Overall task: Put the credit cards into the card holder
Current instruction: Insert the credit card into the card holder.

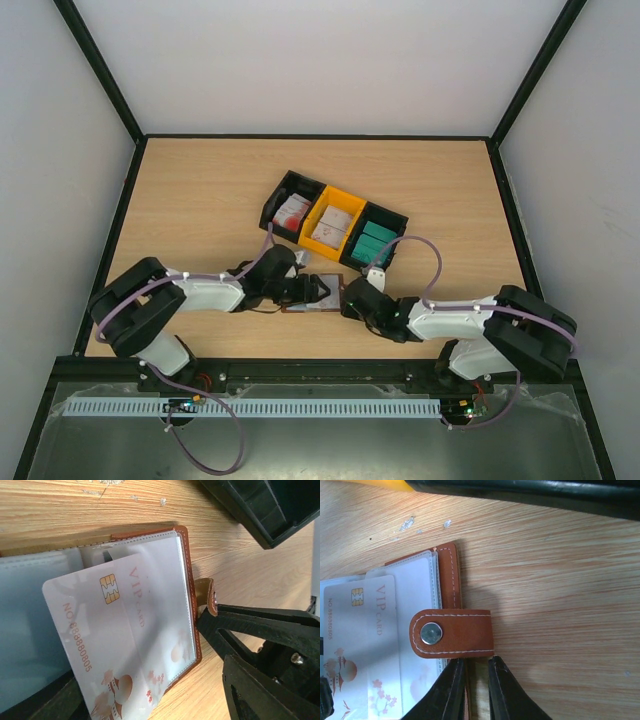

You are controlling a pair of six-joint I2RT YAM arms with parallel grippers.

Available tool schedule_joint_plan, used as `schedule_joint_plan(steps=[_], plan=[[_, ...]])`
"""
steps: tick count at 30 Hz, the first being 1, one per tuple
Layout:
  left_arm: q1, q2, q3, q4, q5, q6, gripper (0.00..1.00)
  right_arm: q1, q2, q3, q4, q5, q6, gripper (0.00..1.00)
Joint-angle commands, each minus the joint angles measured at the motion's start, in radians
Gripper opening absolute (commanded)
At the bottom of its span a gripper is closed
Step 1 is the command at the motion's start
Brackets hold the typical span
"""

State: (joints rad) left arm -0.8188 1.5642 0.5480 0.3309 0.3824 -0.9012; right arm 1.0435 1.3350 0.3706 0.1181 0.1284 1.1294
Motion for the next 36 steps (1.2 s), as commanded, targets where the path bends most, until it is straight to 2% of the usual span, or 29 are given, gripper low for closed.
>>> schedule_joint_plan(steps=[1, 5, 10, 13, 20, 31, 36], plan=[[-0.035, -0.009, 0.027, -0.185, -0.089, 0.011, 0.69, 0.001, 0.02, -0.054, -0.1, -0.089, -0.021, 0.14], [-0.057, -0.018, 0.073, -0.261, -0.146, 0.016, 0.72, 0.0, -0.011, -0.06, -0.064, -0.114, -0.035, 0.17], [-0.082, -0.028, 0.124, -0.356, -0.202, 0.032, 0.73, 0.001, -0.118, -0.076, -0.061, -0.098, -0.045, 0.29], [-0.108, -0.026, 0.167, -0.42, -0.245, 0.046, 0.75, 0.0, -0.166, -0.087, -0.07, -0.085, -0.045, 0.32], [-0.167, 0.009, 0.25, -0.571, -0.359, 0.057, 0.77, 0.0, -0.18, -0.111, -0.063, -0.088, -0.035, 0.33], [-0.218, -0.026, 0.284, -0.647, -0.471, 0.022, 0.8, 0.0, -0.198, -0.124, -0.05, -0.097, -0.04, 0.34], [-0.217, -0.027, 0.277, -0.644, -0.508, 0.018, 0.72, 0.0, -0.174, -0.119, -0.04, -0.111, -0.048, 0.33]])
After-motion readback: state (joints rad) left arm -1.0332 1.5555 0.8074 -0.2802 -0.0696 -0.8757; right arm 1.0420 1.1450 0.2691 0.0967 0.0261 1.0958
